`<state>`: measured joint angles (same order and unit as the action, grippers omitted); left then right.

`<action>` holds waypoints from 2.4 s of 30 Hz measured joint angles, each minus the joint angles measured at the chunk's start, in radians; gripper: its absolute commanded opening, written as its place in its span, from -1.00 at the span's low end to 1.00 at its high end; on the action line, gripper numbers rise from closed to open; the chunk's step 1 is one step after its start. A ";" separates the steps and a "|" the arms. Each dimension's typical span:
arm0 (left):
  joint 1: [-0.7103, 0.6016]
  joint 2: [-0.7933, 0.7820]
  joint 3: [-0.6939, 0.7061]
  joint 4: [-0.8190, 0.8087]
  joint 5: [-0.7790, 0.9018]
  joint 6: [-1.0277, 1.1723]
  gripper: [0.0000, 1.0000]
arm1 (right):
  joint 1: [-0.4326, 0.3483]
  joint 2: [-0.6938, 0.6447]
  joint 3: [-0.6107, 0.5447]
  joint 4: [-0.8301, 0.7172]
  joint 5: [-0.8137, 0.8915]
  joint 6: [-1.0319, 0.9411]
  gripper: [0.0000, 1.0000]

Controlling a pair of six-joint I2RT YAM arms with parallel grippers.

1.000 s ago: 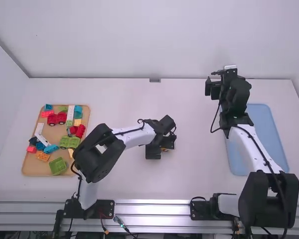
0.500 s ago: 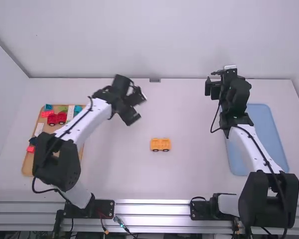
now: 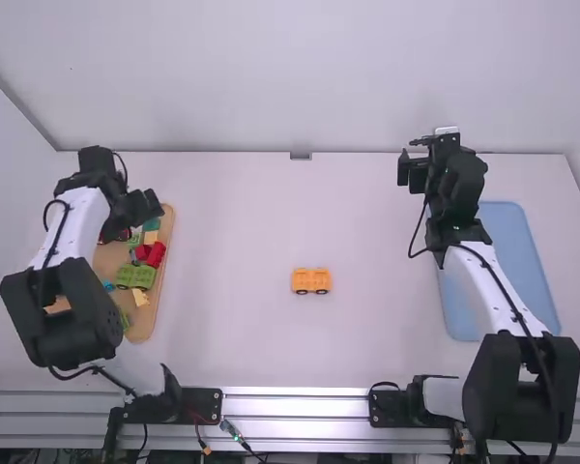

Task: Assemble lego blocks to make yellow taxi

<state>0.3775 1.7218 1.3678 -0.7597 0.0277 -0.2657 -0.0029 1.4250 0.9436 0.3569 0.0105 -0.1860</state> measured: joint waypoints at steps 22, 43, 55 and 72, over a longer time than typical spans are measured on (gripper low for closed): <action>-0.004 0.299 0.252 -0.144 -0.056 0.149 0.34 | 0.033 0.000 0.000 0.031 0.005 0.000 0.97; -0.041 0.429 0.273 -0.080 -0.143 0.295 -0.08 | 0.032 0.000 0.000 0.030 0.008 0.023 0.98; -0.041 0.430 0.208 0.004 -0.099 0.357 0.04 | 0.032 0.000 0.000 0.026 0.008 0.023 0.98; -0.039 0.430 0.170 0.035 -0.135 0.344 -0.19 | 0.038 0.000 0.000 0.025 0.012 0.026 0.98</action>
<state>0.3386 2.1513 1.5379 -0.7250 -0.1070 0.0788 0.0349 1.4250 0.9432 0.3820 0.0223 -0.1604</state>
